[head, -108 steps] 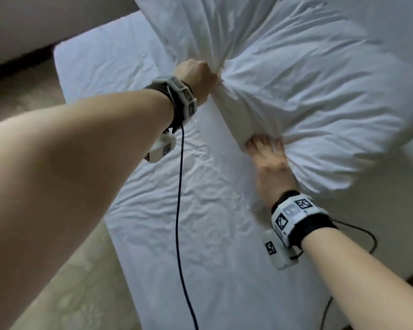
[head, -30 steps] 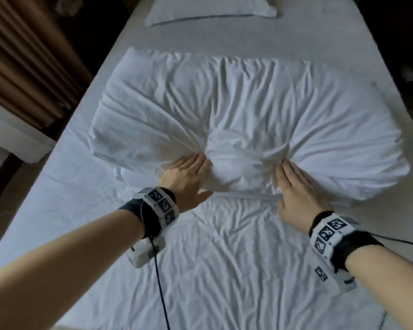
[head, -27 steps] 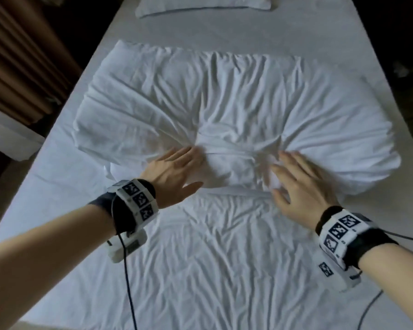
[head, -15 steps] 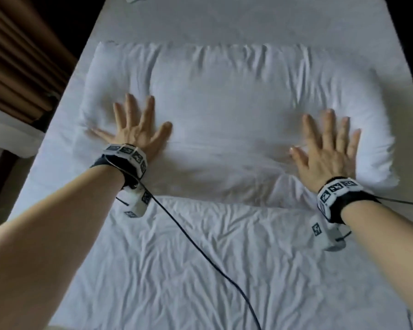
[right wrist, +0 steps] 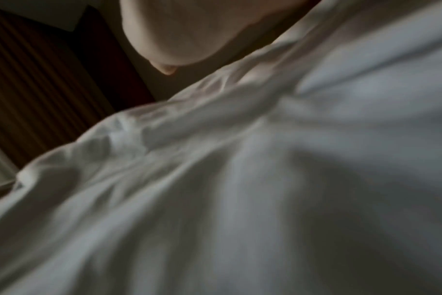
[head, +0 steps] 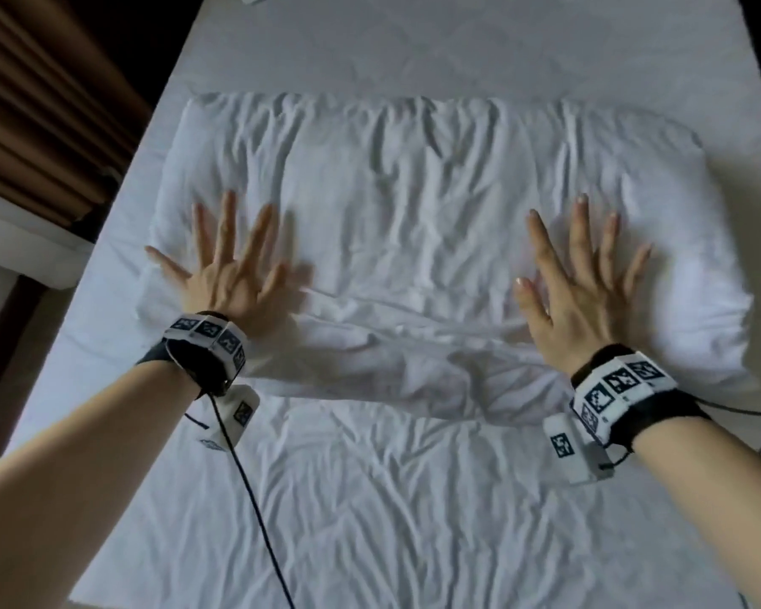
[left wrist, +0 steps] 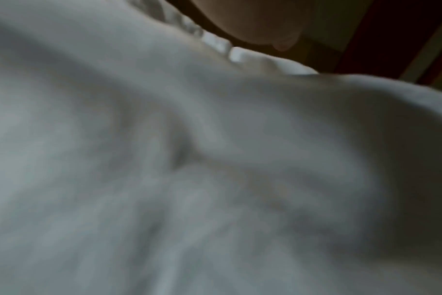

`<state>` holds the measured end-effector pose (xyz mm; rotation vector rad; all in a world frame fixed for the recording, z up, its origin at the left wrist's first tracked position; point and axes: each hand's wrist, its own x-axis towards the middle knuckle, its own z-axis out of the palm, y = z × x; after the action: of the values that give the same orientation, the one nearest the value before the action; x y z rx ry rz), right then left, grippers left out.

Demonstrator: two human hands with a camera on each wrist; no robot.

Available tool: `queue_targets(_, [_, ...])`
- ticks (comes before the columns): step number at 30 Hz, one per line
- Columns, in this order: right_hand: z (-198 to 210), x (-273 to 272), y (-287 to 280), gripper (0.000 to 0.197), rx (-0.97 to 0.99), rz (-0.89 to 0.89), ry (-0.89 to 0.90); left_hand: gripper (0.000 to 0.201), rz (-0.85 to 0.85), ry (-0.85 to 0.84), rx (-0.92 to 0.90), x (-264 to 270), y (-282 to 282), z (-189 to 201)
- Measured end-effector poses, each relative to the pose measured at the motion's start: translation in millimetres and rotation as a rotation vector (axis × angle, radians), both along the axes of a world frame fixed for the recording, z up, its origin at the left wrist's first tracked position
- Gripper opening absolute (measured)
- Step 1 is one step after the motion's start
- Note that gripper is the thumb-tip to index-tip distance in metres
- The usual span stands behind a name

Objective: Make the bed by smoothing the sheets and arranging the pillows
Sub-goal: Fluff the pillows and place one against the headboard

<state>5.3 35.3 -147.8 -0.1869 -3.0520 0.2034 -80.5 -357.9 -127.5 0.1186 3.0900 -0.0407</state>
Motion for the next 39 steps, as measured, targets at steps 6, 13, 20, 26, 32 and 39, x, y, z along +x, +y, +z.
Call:
queue_targets(6, [-58, 11, -5, 0.074, 0.031, -0.117, -0.195, 0.071, 0.149, -0.184, 0.204, 10, -18, -73])
queue_targets(13, [5, -16, -16, 0.070, -0.014, -0.190, -0.271, 0.079, 0.033, -0.244, 0.135, -12, -15, -19])
queue_targets(20, [61, -145, -83, 0.059, -0.094, 0.019, -0.255, 0.067, -0.553, -0.295, 0.051, -124, 90, 55])
queue_targets(26, [24, -203, -58, 0.065, -0.038, -0.035, -0.479, 0.074, -0.353, -0.413, -0.124, -220, 96, 13])
queue_targets(32, [13, -164, 95, 0.085, -0.034, -0.431, -0.659, 0.066, 0.003, -0.575, -0.173, -258, -52, -10])
queue_targets(39, [58, -252, 18, 0.072, -0.061, -0.333, -0.596, 0.072, -0.106, -0.395, -0.266, -278, 41, 38])
